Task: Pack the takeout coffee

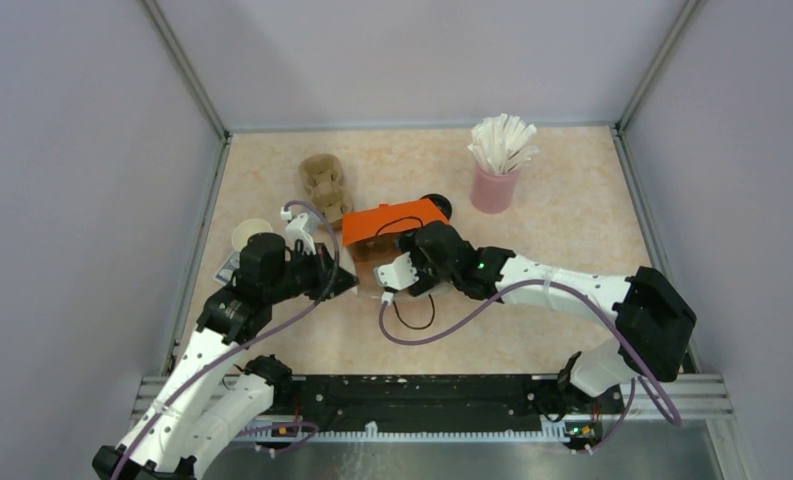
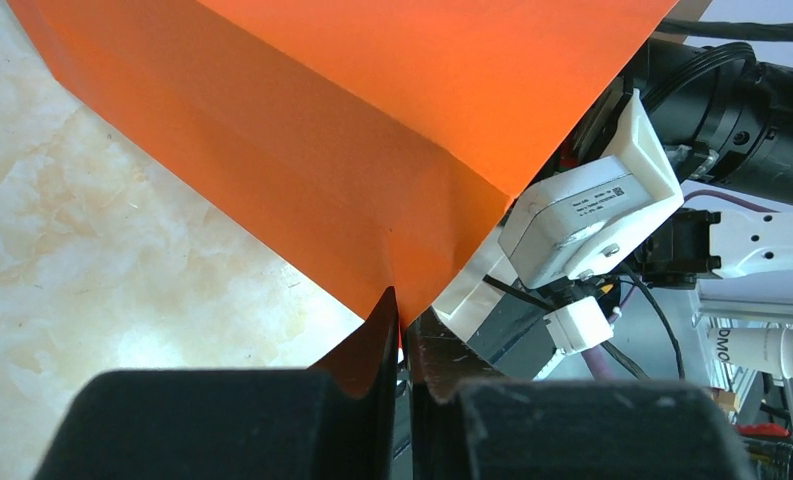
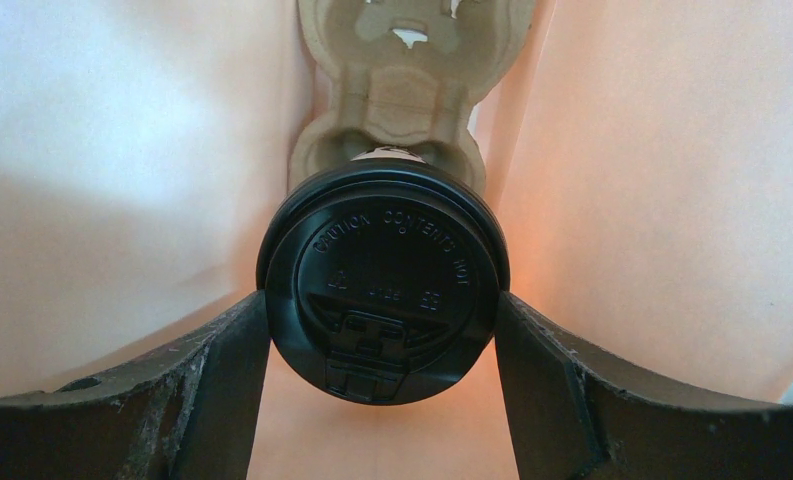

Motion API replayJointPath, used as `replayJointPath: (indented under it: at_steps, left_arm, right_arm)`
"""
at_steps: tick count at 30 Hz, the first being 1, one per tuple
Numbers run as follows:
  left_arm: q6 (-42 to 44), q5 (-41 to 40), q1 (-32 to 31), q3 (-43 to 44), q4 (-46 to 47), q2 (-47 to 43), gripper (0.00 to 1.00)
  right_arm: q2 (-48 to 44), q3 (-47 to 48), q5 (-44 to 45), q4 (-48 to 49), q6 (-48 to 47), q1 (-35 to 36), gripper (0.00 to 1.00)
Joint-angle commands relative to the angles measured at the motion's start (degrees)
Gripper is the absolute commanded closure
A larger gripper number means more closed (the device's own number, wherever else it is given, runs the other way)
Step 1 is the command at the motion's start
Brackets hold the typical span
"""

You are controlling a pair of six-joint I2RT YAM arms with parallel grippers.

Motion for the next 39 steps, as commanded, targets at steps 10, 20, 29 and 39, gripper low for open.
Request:
replayJointPath:
  at_steps: [10,20,29,39]
  left_arm:
    - [-0.6,1.8,-0.1,1.0,1.1,0.1,0.90]
    - [-0.6,2.1,-0.1,0.9,1.4,0.6,0.90]
    - [-0.3,2.0,-0.1,0.8,1.0,0.6,0.90]
    - [-0.2,1.9,-0.1,1.0,0.5,0.6,0.90]
  right_arm:
    - [0.5,-0.2,-3.3,3.6,-0.4,-1.6,0.47]
    - [2.3,0.7,-4.1,2.0,-0.3,-2.0,0.47]
    - [3.1,0.2,-3.9,4.9,0.1,-2.7,0.48]
    - [3.1,-1.0,-4.0,4.8,-0.2,-3.7,0.47]
